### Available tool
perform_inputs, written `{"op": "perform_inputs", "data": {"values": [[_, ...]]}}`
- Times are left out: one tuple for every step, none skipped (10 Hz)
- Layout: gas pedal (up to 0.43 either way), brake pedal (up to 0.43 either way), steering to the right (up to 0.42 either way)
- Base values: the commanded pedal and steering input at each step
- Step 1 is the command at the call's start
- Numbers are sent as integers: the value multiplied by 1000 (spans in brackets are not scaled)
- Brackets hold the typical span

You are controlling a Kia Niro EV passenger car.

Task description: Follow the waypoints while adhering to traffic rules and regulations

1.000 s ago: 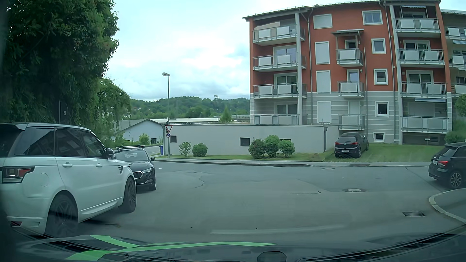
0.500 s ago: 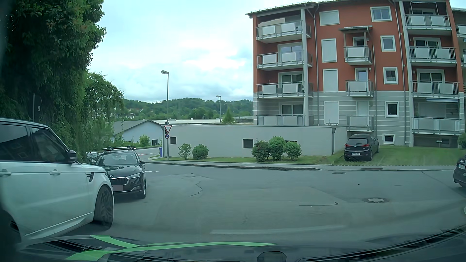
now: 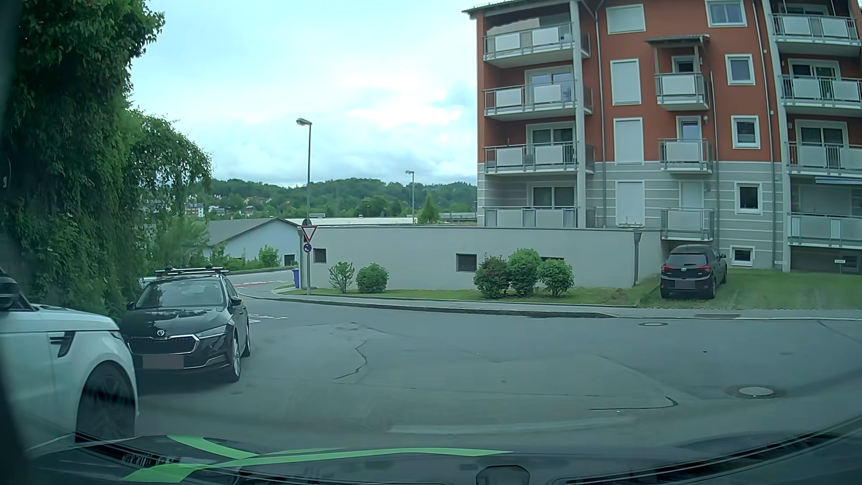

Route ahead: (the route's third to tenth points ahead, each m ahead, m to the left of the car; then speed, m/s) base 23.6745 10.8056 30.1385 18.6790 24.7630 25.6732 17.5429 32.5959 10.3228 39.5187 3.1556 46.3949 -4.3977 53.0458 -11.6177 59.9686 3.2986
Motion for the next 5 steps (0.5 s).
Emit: {"op": "perform_inputs", "data": {"values": [[0, 195, -35], [0, 213, -34], [0, 244, -32], [0, 250, -30], [0, 250, -30]]}}
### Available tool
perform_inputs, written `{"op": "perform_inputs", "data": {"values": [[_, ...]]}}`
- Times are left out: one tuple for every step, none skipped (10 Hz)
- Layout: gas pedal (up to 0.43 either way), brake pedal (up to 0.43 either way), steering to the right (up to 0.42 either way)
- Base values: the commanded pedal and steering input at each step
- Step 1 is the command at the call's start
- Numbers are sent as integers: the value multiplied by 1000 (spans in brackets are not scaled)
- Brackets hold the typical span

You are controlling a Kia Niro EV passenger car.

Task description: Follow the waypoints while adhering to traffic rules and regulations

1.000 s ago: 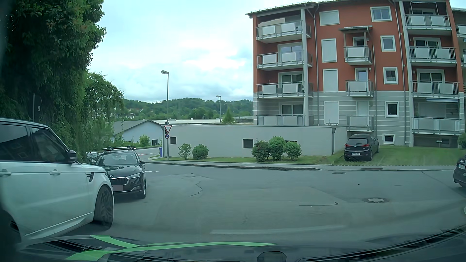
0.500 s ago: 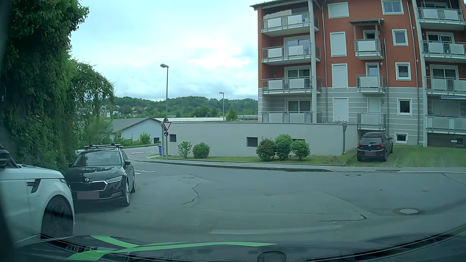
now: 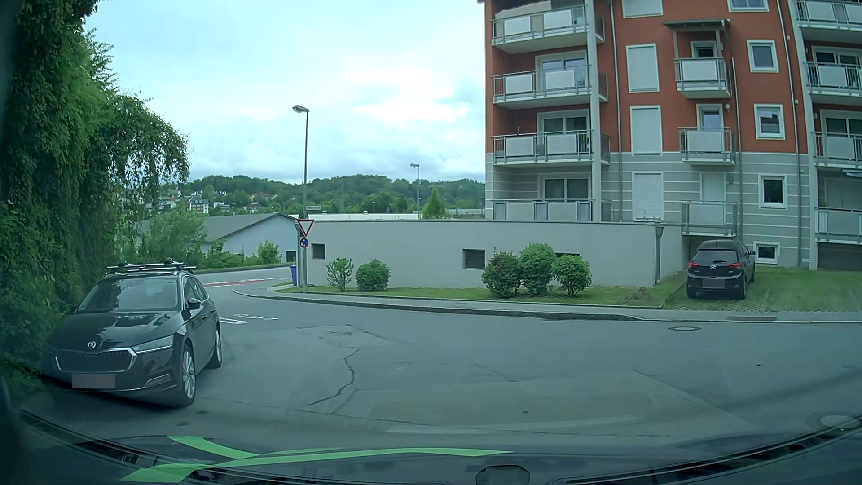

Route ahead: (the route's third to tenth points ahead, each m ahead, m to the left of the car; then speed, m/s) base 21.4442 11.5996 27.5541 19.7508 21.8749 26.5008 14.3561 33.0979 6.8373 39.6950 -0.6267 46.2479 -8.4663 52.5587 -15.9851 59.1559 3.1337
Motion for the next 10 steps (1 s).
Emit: {"op": "perform_inputs", "data": {"values": [[0, 250, -30], [0, 250, -30], [0, 250, -30], [0, 256, -30], [0, 268, -30], [0, 268, -26], [0, 268, -20], [0, 268, -12], [0, 268, -3], [0, 268, 5]]}}
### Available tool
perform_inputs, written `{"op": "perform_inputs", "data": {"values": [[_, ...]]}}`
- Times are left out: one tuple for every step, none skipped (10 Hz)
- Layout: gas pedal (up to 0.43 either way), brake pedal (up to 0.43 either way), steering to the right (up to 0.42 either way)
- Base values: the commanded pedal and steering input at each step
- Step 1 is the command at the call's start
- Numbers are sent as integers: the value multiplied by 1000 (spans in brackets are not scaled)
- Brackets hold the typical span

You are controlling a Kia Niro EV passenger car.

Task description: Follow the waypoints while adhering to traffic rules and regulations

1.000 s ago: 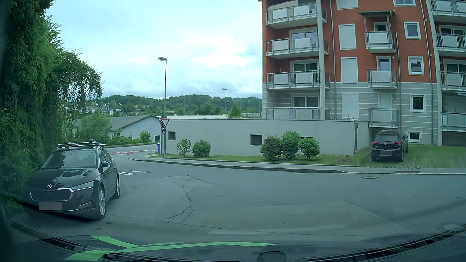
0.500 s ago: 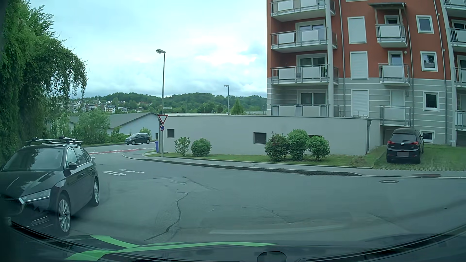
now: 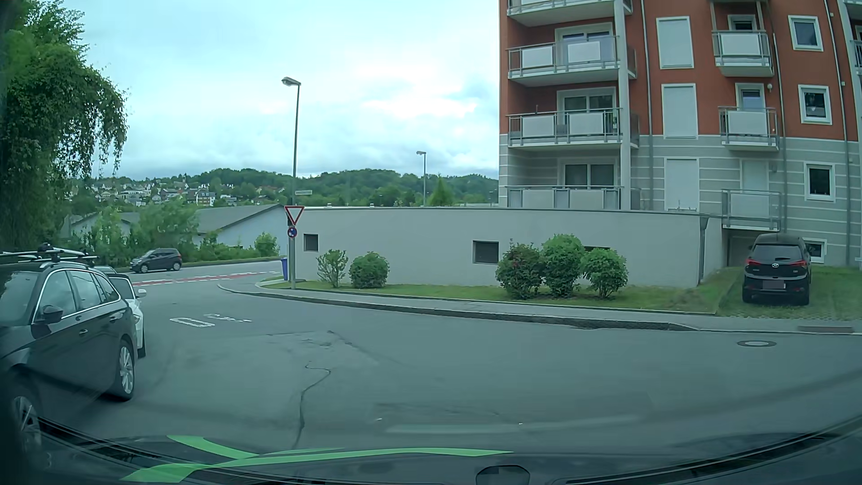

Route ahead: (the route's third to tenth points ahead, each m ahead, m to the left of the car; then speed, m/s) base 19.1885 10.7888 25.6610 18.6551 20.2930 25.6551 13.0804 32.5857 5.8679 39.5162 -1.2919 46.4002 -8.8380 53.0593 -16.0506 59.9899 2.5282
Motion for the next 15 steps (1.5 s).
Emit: {"op": "perform_inputs", "data": {"values": [[0, 268, 7], [0, 268, 4], [0, 268, 3], [0, 268, 3], [0, 268, 3], [0, 268, 3], [0, 262, 3], [0, 268, 3], [0, 268, 2], [0, 268, 0], [0, 268, 0], [0, 262, 0], [0, 268, -1], [0, 268, -2], [0, 268, -2]]}}
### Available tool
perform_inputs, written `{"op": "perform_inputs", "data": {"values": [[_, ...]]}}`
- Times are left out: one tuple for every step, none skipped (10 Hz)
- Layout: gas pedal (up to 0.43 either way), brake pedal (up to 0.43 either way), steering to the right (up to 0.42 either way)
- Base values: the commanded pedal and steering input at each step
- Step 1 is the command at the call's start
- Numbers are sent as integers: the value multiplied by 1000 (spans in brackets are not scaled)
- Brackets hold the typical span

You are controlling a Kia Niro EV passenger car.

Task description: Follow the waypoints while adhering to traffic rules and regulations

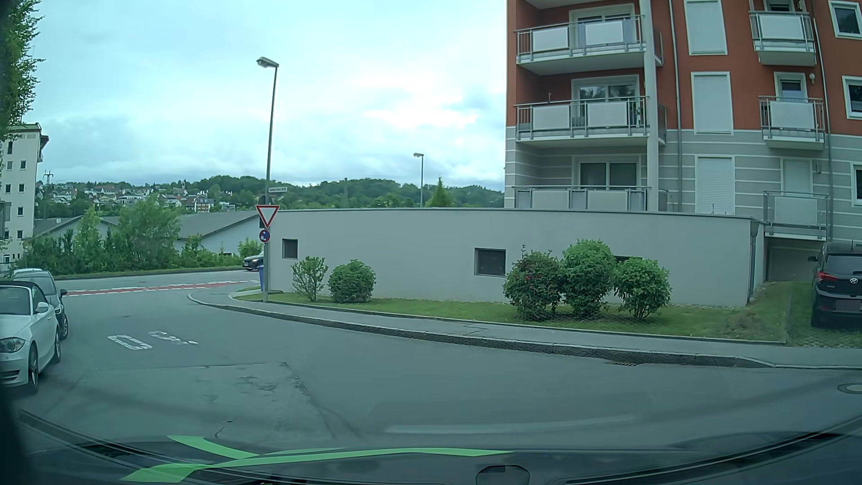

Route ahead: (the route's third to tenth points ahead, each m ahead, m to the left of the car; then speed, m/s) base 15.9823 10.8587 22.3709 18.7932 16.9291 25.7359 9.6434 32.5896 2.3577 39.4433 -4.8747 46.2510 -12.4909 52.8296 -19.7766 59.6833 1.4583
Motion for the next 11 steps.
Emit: {"op": "perform_inputs", "data": {"values": [[0, 268, -2], [0, 268, -2], [0, 268, -2], [0, 268, -2], [0, 268, -2], [0, 268, -2], [0, 262, -2], [0, 262, -2], [0, 250, -1], [0, 244, -1], [0, 238, -2]]}}
